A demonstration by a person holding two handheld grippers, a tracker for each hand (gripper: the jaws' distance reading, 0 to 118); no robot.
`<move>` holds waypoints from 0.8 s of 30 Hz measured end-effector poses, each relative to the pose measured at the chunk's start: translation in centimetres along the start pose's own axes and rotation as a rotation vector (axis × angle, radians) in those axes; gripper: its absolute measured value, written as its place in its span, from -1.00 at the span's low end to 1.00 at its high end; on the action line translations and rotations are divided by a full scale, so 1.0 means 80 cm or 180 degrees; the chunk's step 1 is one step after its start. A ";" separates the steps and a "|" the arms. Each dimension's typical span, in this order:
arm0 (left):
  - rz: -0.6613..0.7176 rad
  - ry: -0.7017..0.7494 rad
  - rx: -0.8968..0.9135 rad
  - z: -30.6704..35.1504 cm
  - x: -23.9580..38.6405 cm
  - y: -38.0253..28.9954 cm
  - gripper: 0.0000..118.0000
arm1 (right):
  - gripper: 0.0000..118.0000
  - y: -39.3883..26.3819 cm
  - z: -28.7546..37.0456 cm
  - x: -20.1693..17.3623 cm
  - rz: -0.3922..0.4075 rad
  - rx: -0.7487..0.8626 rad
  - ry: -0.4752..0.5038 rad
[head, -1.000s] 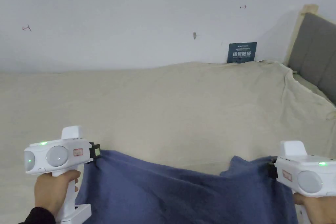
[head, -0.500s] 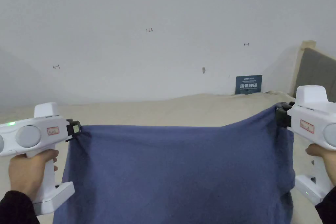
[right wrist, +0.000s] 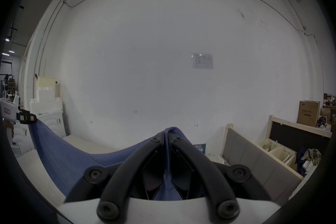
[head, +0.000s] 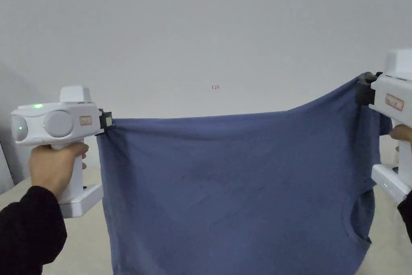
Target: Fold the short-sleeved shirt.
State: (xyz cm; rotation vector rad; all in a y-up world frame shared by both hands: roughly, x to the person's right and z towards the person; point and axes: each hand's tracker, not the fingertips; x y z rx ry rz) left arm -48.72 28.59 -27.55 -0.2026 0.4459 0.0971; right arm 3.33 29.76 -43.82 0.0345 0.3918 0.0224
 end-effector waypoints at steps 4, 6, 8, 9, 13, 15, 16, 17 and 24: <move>-0.0030 0.0023 0.0089 -0.022 0.011 0.024 -0.94 | -0.97 0.025 -0.033 0.006 -0.0053 0.0097 -0.0030; -0.0033 0.0031 0.0099 -0.038 0.017 0.033 -0.94 | -0.97 0.036 -0.048 0.008 -0.0012 0.0129 -0.0047; -0.0088 0.0039 0.0119 -0.054 0.025 0.039 -0.94 | -0.97 0.044 -0.064 0.011 -0.0007 0.0164 -0.0068; -0.0098 0.0044 0.0115 -0.057 0.030 0.040 -0.94 | -0.97 0.047 -0.070 0.013 -0.0024 0.0163 -0.0075; -0.0102 -0.0002 0.0112 -0.073 0.046 0.031 -0.94 | -0.97 0.042 -0.090 0.018 0.0009 0.0168 -0.0076; -0.0146 0.0016 0.0021 -0.090 0.051 0.016 -0.94 | -0.97 0.024 -0.101 0.022 0.0046 0.0092 -0.0069; -0.0176 0.0027 -0.0017 -0.097 0.054 0.005 -0.94 | -0.97 0.012 -0.105 0.022 0.0078 0.0053 -0.0080; -0.0186 0.0026 -0.0046 -0.102 0.057 -0.008 -0.94 | -0.97 -0.002 -0.108 0.023 0.0108 0.0004 -0.0096; -0.0230 -0.0014 -0.0479 -0.152 0.066 -0.114 -0.94 | -0.97 -0.111 -0.124 0.030 0.0052 -0.0448 -0.0078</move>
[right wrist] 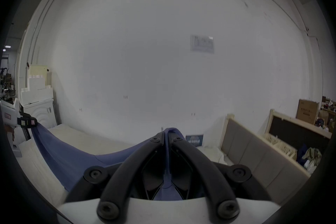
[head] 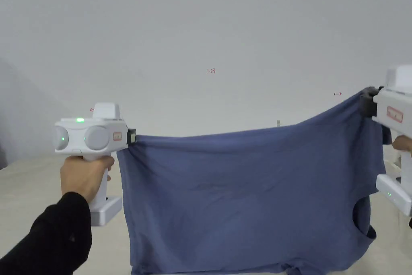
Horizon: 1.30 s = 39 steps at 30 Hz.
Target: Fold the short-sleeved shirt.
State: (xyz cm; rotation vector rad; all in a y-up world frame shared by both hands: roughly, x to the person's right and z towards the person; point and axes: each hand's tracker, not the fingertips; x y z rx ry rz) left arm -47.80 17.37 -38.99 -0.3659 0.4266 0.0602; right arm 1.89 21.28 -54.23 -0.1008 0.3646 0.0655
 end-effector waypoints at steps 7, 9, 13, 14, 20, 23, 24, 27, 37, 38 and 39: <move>0.0078 -0.0028 -0.0329 -0.040 -0.002 -0.099 -0.94 | -0.97 -0.110 -0.006 0.000 -0.0044 -0.0432 -0.0010; 0.0087 -0.0024 -0.0414 -0.041 -0.004 -0.124 -0.94 | -0.97 -0.138 -0.003 0.000 -0.0079 -0.0534 -0.0009; 0.0205 -0.0046 -0.0621 -0.040 -0.016 -0.175 -0.94 | -0.97 -0.193 0.015 -0.004 -0.0130 -0.0713 0.0008; 0.0215 -0.0035 -0.0652 -0.036 -0.018 -0.188 -0.94 | -0.97 -0.206 0.022 -0.005 -0.0137 -0.0783 0.0027; 0.0243 -0.0021 -0.0854 0.002 -0.030 -0.260 -0.94 | -0.97 -0.277 0.078 -0.015 -0.0224 -0.0997 0.0059; 0.0232 -0.0026 -0.0976 0.024 -0.038 -0.294 -0.94 | -0.97 -0.307 0.118 -0.018 -0.0252 -0.1085 0.0064; 0.0238 -0.0028 -0.0989 0.034 -0.041 -0.305 -0.94 | -0.97 -0.314 0.134 -0.019 -0.0267 -0.1138 0.0067; 0.0228 -0.0031 -0.1040 0.075 -0.040 -0.328 -0.94 | -0.97 -0.337 0.177 -0.013 -0.0359 -0.1181 0.0064; 0.0016 -0.0115 -0.1185 0.189 -0.046 -0.405 -0.94 | -0.97 -0.379 0.347 -0.015 -0.0320 -0.1325 0.0107; 0.0003 -0.0119 -0.1191 0.199 -0.045 -0.411 -0.94 | -0.97 -0.383 0.361 -0.015 -0.0327 -0.1340 0.0114; -0.0002 -0.0126 -0.1195 0.209 -0.045 -0.417 -0.94 | -0.97 -0.386 0.374 -0.015 -0.0335 -0.1364 0.0120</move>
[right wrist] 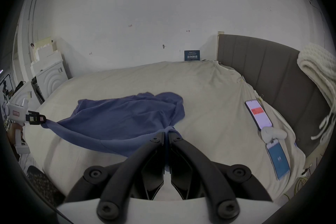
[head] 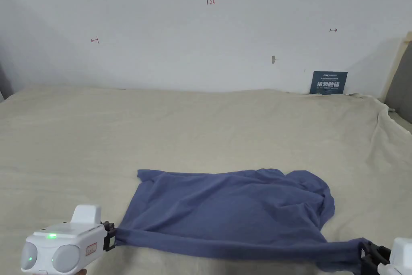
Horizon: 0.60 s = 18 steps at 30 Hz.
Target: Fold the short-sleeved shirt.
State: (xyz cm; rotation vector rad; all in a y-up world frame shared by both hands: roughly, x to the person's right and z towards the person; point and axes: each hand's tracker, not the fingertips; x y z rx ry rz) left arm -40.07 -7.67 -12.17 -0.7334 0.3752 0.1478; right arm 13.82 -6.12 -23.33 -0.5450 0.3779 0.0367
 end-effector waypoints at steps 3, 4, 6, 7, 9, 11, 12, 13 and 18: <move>-0.0061 -0.0006 -0.0038 0.011 -0.004 -0.025 -0.94 | -0.97 -0.021 0.028 0.000 0.0024 -0.0031 -0.0022; -0.0091 -0.0006 -0.0058 0.016 -0.004 -0.033 -0.94 | -0.97 -0.027 0.038 -0.001 0.0020 -0.0044 -0.0020; -0.0140 -0.0003 -0.0078 0.022 -0.006 -0.049 -0.94 | -0.97 -0.039 0.054 -0.001 0.0019 -0.0065 -0.0023; -0.0160 -0.0002 -0.0095 0.026 -0.006 -0.057 -0.94 | -0.97 -0.045 0.062 -0.001 0.0017 -0.0077 -0.0029; -0.0177 -0.0010 -0.0134 0.032 -0.007 -0.072 -0.94 | -0.97 -0.056 0.073 0.003 -0.0016 -0.0115 -0.0038; -0.0161 -0.0017 -0.0174 0.053 0.010 -0.091 -0.94 | -0.97 -0.066 0.083 0.004 -0.0043 -0.0170 -0.0024; -0.0158 -0.0019 -0.0201 0.054 0.010 -0.098 -0.94 | -0.97 -0.070 0.086 0.003 -0.0041 -0.0189 -0.0014; -0.0167 -0.0009 -0.0224 0.055 0.011 -0.105 -0.94 | -0.97 -0.074 0.090 0.003 -0.0032 -0.0217 -0.0001; -0.0209 0.0006 -0.0334 0.059 0.011 -0.123 -0.94 | -0.97 -0.090 0.096 0.000 0.0098 -0.0332 -0.0005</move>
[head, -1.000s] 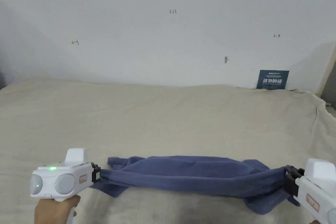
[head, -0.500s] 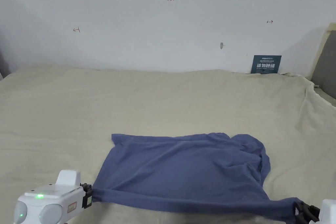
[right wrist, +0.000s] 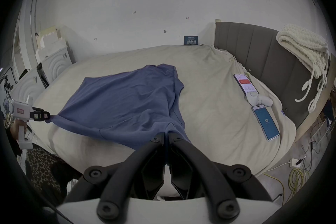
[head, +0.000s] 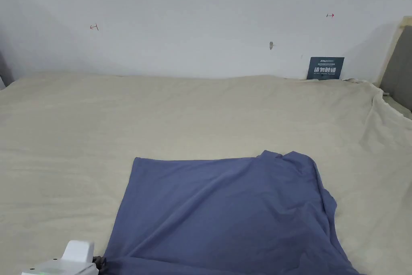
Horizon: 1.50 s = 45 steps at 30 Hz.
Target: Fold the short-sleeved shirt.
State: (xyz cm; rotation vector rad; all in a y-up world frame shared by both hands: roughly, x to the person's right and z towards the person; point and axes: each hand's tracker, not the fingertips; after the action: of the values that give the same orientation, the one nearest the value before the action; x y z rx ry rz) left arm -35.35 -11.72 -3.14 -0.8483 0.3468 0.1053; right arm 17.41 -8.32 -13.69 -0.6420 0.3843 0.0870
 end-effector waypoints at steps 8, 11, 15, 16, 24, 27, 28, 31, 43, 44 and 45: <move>-0.0160 0.0023 -0.0122 -0.036 -0.002 -0.030 -0.94 | -0.97 -0.039 -0.065 0.004 -0.0163 -0.0608 -0.0140; -0.0158 0.0039 -0.0155 -0.035 0.004 -0.039 -0.94 | -0.97 -0.051 -0.094 0.007 -0.0289 -0.0864 -0.0219; -0.0151 0.0086 -0.0107 -0.016 0.016 -0.038 -0.91 | -0.97 -0.059 -0.115 0.010 -0.0456 -0.1217 -0.0233; -0.0114 0.0092 -0.0121 -0.019 0.011 -0.036 -0.83 | -0.96 -0.059 -0.113 0.010 -0.0460 -0.1148 -0.0233; 0.0427 0.0136 0.0073 0.017 0.013 -0.003 0.71 | 0.31 0.001 -0.059 0.006 -0.0343 -0.0526 -0.0199; 0.0532 0.0113 0.0436 0.051 0.022 0.025 0.71 | 0.31 0.045 -0.027 0.000 -0.0316 -0.0074 -0.0146; 0.0595 0.0108 0.0540 0.051 0.017 0.032 0.71 | 0.31 0.060 -0.018 -0.003 -0.0268 0.0094 -0.0139; 0.0686 0.0124 0.0907 0.076 0.025 0.058 0.71 | 0.31 0.098 0.003 -0.015 -0.0187 0.0427 -0.0092; 0.0413 0.0540 0.2006 0.122 0.059 0.100 0.51 | 0.23 0.144 0.035 -0.085 0.0203 0.1279 -0.0246; 0.0422 0.0516 0.2031 0.127 0.062 0.100 0.36 | 0.12 0.142 0.035 -0.089 0.0223 0.1304 -0.0254; 0.0417 0.0481 0.2039 0.127 0.062 0.098 0.16 | -0.05 0.141 0.035 -0.091 0.0229 0.1321 -0.0253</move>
State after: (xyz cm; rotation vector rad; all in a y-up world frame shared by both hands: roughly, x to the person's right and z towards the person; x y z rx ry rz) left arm -29.88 0.87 -4.28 -0.1988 0.5407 0.0459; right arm 9.33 2.67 -15.28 -0.2143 0.3355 0.0974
